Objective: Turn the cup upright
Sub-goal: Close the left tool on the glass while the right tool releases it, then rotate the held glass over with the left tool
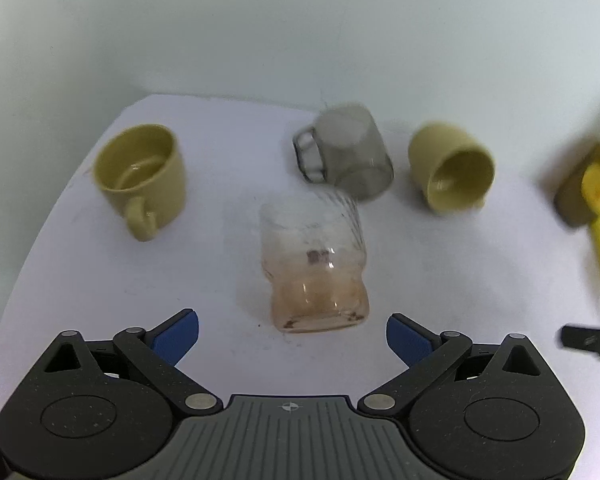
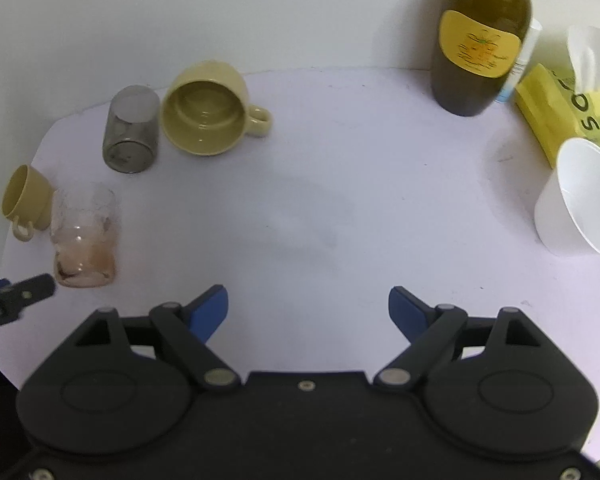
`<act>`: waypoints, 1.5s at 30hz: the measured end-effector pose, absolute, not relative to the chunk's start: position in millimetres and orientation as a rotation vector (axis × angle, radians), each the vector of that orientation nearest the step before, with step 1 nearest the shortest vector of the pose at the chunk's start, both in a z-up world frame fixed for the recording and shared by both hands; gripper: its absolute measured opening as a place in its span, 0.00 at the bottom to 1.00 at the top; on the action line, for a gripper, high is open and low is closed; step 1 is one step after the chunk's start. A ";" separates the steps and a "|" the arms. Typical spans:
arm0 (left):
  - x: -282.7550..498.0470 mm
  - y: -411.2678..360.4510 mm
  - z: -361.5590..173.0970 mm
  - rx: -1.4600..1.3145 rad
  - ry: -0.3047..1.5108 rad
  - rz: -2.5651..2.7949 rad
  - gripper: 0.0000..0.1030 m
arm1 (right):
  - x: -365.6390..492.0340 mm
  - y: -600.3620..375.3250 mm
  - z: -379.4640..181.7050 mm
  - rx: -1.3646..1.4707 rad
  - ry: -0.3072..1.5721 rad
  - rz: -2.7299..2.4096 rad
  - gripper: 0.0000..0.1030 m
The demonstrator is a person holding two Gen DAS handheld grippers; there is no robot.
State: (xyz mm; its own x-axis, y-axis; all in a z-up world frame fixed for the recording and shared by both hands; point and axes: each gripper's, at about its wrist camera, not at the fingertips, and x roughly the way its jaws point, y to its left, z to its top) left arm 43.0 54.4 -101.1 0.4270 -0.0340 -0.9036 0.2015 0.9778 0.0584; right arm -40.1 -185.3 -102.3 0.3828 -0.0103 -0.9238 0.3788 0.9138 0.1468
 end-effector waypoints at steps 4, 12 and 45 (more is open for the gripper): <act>53.8 42.4 -110.5 0.216 1.115 -0.133 0.95 | -50.2 -199.0 -97.6 0.372 1.113 -0.265 0.84; 85.7 38.9 -133.2 0.263 1.143 -0.113 0.83 | -57.5 -201.8 -97.2 0.401 1.095 -0.267 0.84; 67.3 12.6 -154.9 0.161 1.300 -0.177 0.68 | -81.8 -190.4 -79.0 0.350 1.060 -0.259 0.84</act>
